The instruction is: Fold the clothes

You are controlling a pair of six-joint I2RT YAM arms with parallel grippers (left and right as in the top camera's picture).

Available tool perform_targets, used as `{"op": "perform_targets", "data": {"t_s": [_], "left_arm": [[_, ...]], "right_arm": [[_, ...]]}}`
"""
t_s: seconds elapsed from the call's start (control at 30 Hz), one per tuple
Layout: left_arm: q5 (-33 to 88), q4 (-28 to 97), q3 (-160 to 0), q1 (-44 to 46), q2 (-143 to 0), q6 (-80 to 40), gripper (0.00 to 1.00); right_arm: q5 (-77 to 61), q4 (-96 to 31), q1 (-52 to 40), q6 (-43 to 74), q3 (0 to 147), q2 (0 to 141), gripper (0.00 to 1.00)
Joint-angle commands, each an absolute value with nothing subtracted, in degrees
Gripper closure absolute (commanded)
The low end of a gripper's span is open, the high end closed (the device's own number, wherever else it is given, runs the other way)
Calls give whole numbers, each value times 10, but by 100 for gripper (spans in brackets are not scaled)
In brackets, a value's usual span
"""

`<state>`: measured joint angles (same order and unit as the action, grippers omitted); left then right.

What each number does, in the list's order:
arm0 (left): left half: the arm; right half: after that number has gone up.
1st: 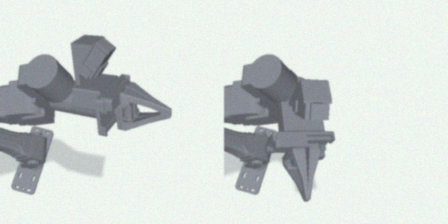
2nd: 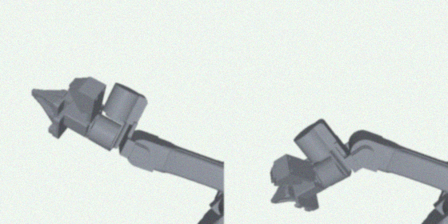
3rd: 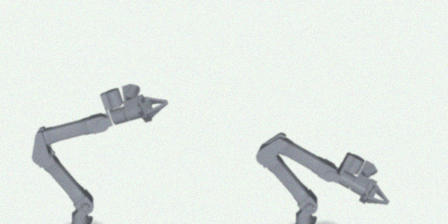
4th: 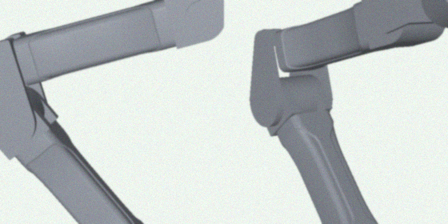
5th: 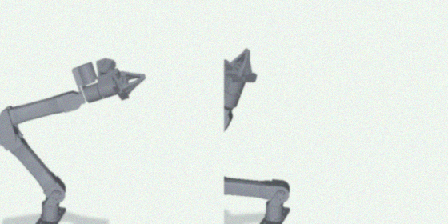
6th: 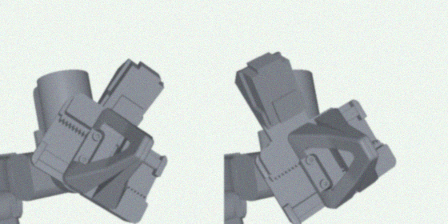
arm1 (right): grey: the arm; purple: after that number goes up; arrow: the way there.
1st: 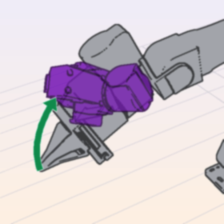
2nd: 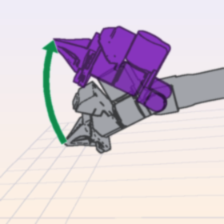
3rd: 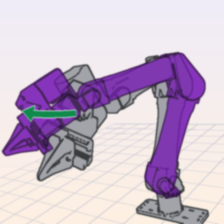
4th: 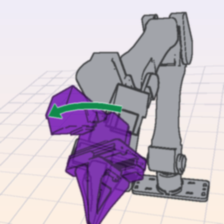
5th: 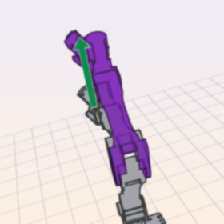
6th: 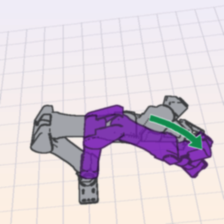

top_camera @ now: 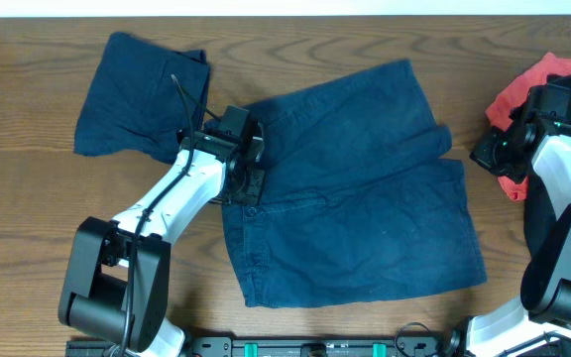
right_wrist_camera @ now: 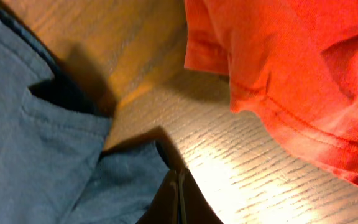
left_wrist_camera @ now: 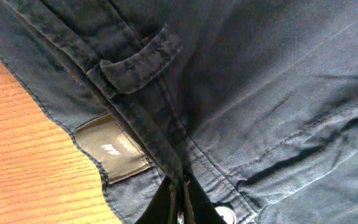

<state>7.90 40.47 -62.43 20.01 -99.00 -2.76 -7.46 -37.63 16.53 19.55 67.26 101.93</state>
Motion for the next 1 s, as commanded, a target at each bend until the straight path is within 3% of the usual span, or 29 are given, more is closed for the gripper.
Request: {"op": "perform_targets", "data": {"t_s": [0.0,0.2,0.57,0.77,0.97], "left_arm": [[66,408,-621,197,-992,-27,94],[66,409,-621,197,-992,-33,94],[66,409,-621,197,-992,-33,94],[66,409,-621,197,-992,-35,94],[66,409,-621,197,-992,-35,94]], "right_arm": [[-62,-373,166,215,662,1004,99],[-65,-366,165,230,611,1004,99],[-144,-223,165,227,502,1004,99],[-273,-199,165,167,499,1003,99],[-279,-206,170,166,500,988,99]]}}
